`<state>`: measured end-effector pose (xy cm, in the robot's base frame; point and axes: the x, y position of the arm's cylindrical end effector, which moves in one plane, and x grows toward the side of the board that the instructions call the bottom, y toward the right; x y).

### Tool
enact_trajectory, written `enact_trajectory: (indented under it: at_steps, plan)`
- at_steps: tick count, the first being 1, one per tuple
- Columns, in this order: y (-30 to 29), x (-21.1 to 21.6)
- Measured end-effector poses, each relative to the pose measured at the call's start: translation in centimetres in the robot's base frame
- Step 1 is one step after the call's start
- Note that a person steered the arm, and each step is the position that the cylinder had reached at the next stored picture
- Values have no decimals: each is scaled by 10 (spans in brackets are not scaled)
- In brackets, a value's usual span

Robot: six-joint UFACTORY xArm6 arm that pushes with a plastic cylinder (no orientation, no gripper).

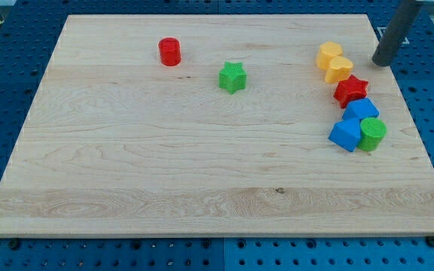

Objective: Push the yellow hexagon towards green star

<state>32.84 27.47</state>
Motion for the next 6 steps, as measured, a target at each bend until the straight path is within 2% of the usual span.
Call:
enact_trajectory:
  at_steps: [6]
  plan:
    - [-117, -12]
